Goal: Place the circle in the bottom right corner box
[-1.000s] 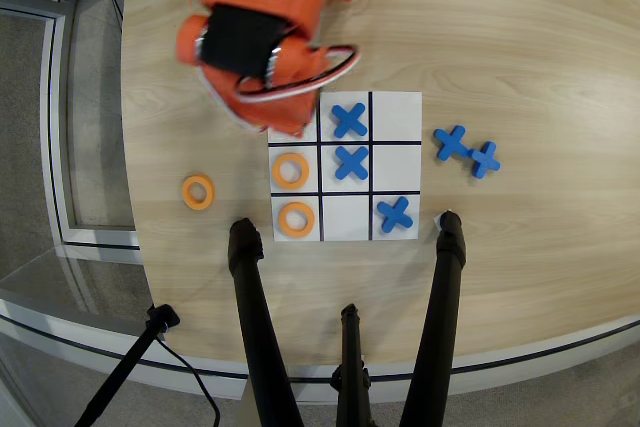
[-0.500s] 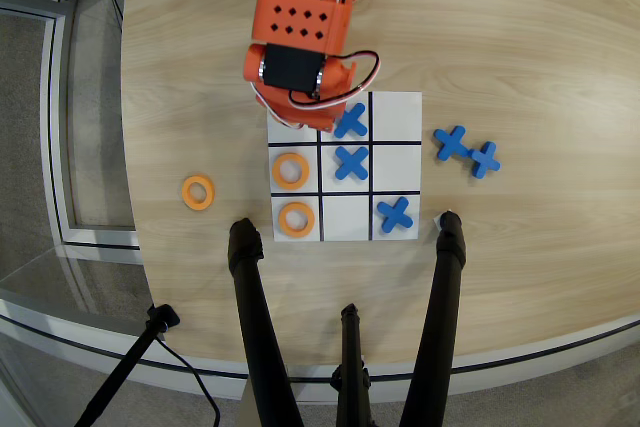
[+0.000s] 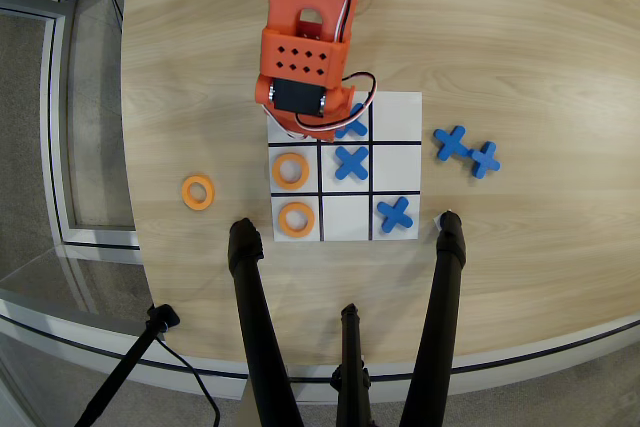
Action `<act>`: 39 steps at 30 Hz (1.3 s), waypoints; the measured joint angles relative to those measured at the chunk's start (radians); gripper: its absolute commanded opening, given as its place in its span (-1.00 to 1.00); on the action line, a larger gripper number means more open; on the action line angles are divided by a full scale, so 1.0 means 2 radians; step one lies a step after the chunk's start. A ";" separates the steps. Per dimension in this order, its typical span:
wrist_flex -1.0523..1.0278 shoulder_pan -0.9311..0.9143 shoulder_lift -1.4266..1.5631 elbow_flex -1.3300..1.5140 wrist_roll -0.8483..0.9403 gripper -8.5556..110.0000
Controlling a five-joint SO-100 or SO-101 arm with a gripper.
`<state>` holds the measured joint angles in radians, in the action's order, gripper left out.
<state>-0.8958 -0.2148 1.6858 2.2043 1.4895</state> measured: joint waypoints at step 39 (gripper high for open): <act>-0.199 0.068 0.701 0.313 0.065 -0.54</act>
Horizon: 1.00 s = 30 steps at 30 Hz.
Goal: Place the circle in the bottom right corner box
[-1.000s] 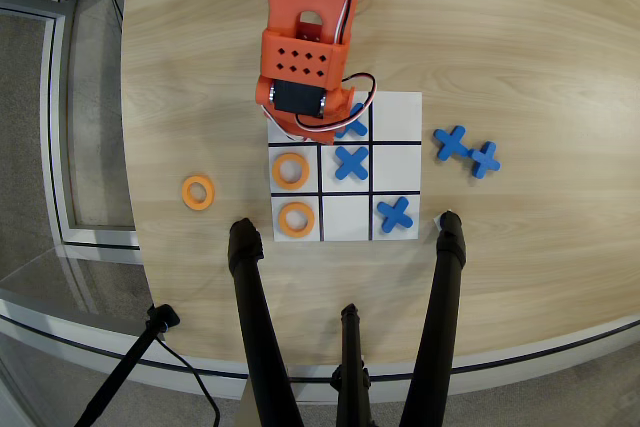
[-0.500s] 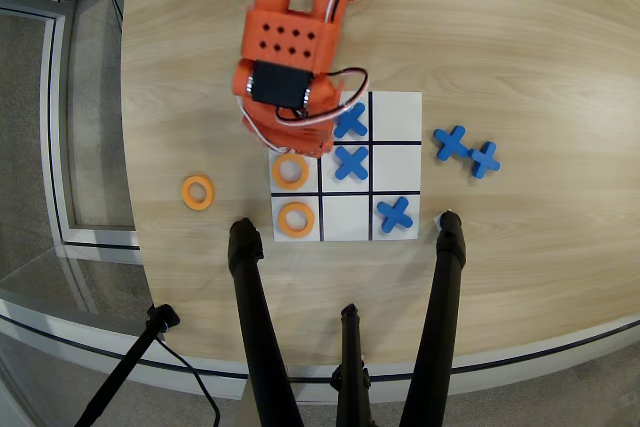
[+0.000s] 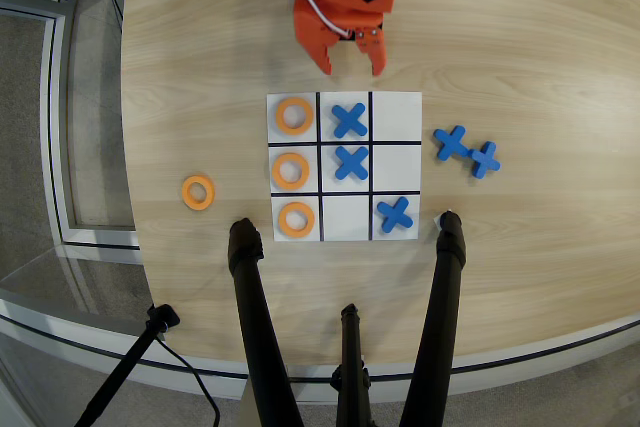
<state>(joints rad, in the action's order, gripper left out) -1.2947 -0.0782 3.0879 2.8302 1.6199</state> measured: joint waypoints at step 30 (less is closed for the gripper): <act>-0.024 -0.797 0.144 0.158 0.002 -0.79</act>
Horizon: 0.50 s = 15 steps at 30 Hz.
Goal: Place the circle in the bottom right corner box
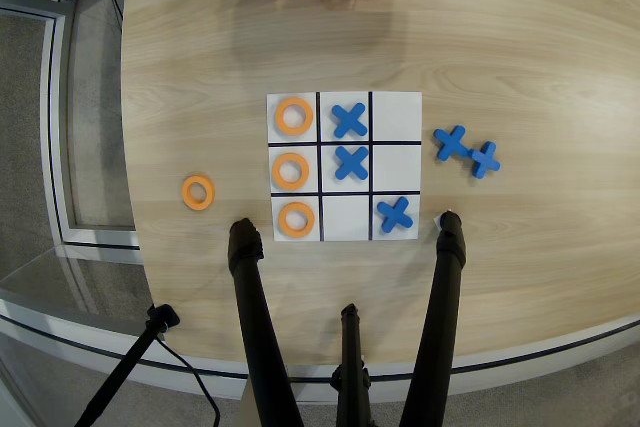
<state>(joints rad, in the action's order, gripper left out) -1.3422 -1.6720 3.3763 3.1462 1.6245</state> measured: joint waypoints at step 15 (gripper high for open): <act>0.000 0.000 0.000 0.000 0.000 -0.79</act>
